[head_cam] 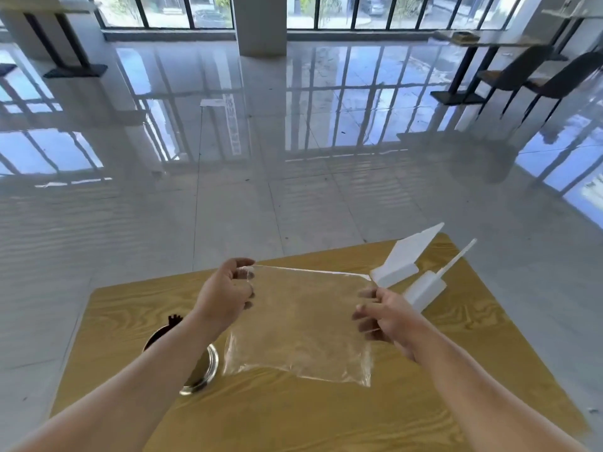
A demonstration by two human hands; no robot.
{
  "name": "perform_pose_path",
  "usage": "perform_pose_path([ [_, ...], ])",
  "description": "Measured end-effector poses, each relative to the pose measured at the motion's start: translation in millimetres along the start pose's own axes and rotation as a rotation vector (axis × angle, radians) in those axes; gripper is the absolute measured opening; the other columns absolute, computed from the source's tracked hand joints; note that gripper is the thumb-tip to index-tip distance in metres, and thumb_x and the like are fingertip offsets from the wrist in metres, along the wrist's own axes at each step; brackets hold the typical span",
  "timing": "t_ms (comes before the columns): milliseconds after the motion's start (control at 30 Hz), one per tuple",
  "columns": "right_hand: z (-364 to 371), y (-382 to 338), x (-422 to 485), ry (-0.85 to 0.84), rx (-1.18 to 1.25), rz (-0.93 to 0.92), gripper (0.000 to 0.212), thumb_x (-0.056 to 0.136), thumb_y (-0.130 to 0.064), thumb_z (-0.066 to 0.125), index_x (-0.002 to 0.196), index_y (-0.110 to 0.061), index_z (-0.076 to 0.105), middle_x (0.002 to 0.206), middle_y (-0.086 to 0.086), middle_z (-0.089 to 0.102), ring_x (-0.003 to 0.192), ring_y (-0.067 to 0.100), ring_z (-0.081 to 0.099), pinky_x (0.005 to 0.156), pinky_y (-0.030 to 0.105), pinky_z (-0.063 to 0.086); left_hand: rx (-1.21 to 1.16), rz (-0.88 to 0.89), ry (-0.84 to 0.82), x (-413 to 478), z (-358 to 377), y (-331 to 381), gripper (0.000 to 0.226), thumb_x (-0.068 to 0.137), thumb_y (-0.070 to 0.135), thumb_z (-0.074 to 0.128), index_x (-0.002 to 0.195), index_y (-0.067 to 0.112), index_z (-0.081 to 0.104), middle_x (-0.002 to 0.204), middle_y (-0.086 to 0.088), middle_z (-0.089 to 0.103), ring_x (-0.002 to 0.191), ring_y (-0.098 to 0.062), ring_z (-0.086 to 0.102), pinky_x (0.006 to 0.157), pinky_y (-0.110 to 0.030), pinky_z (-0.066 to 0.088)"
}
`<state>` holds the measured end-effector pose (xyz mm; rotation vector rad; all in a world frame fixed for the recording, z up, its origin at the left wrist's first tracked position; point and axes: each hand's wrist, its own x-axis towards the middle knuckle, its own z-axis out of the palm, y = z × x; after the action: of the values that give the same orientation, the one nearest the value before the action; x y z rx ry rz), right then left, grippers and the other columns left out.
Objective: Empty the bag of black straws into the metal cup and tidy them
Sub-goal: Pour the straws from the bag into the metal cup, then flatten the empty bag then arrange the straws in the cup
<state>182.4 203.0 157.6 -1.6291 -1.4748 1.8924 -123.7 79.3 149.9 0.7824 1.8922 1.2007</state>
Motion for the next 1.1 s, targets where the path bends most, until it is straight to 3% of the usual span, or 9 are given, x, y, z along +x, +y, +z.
perform_pose_path([
  [167,14,50,35,0.119,-0.112,0.009,0.034,0.097,-0.006,0.064,0.127,-0.020,0.057,0.090,0.009,0.080,0.062,0.014,0.067,0.060,0.033,0.057,0.143,-0.058,0.103,-3,25,-52,0.043,0.090,0.007,0.060,0.121,0.038,0.059,0.115,0.009,0.064,0.067,-0.013,0.071,0.069,-0.050,0.065],
  [300,27,75,60,0.160,-0.215,-0.013,0.052,0.097,-0.013,0.065,0.144,-0.023,0.045,0.103,0.013,0.074,0.072,0.017,0.068,0.068,0.041,0.060,0.238,-0.107,0.168,-3,40,-86,0.053,0.088,0.018,0.064,0.136,0.037,0.050,0.130,0.006,0.060,0.085,-0.015,0.069,0.070,-0.043,0.062],
  [400,36,88,73,0.206,-0.415,-0.075,0.069,0.101,-0.026,0.064,0.160,-0.024,0.029,0.127,0.005,0.064,0.099,0.021,0.066,0.078,0.038,0.052,0.397,-0.135,0.164,-3,50,-110,0.075,0.088,0.028,0.069,0.155,0.031,0.034,0.157,-0.003,0.041,0.133,-0.024,0.052,0.106,-0.048,0.050],
  [500,47,105,77,0.241,-0.642,-0.235,0.076,0.103,-0.033,0.061,0.166,-0.022,0.020,0.162,0.008,0.044,0.146,0.027,0.044,0.114,0.043,0.042,0.638,-0.016,0.082,-11,61,-129,0.084,0.094,0.045,0.062,0.163,0.027,0.018,0.173,-0.002,0.013,0.159,-0.021,0.010,0.127,-0.044,0.016],
  [600,58,118,81,0.164,-0.877,-0.443,0.078,0.106,-0.041,0.053,0.169,-0.019,0.012,0.172,0.009,0.029,0.160,0.027,0.022,0.130,0.041,0.016,0.837,0.156,0.014,-20,71,-149,0.087,0.093,0.069,0.044,0.164,0.033,0.011,0.175,0.003,-0.002,0.160,-0.018,-0.003,0.128,-0.044,-0.001],
  [833,80,164,112,-0.019,-1.193,-0.565,0.081,0.102,-0.067,0.025,0.168,-0.036,-0.010,0.178,-0.003,-0.012,0.162,0.024,-0.023,0.131,0.050,-0.014,1.026,0.236,-0.057,-14,94,-198,0.087,0.091,0.083,0.030,0.164,0.040,0.013,0.176,0.001,-0.001,0.161,-0.022,-0.006,0.127,-0.059,-0.001],
  [933,79,196,121,-0.044,-1.264,-0.551,0.080,0.101,-0.071,0.023,0.168,-0.038,-0.004,0.179,-0.004,-0.009,0.164,0.025,-0.018,0.130,0.057,-0.011,1.054,0.165,-0.109,-14,99,-229,0.085,0.088,0.089,0.019,0.162,0.050,0.003,0.175,0.009,-0.002,0.160,-0.015,-0.015,0.126,-0.059,-0.006],
  [1000,80,213,125,-0.016,-1.257,-0.598,0.081,0.102,-0.067,0.029,0.171,-0.030,0.011,0.180,-0.001,0.003,0.166,0.029,-0.004,0.129,0.061,-0.003,1.043,0.179,-0.099,-15,103,-244,0.086,0.090,0.087,0.022,0.163,0.048,0.004,0.175,0.009,0.003,0.161,-0.016,-0.007,0.125,-0.062,-0.003],
  [1100,83,218,132,0.021,-1.270,-0.633,0.082,0.102,-0.065,0.032,0.171,-0.028,0.012,0.181,0.001,0.006,0.166,0.031,0.001,0.128,0.062,-0.001,1.059,0.220,-0.064,-13,108,-252,0.085,0.092,0.085,0.024,0.165,0.042,0.008,0.176,0.005,0.007,0.161,-0.022,0.003,0.125,-0.065,0.003],
])
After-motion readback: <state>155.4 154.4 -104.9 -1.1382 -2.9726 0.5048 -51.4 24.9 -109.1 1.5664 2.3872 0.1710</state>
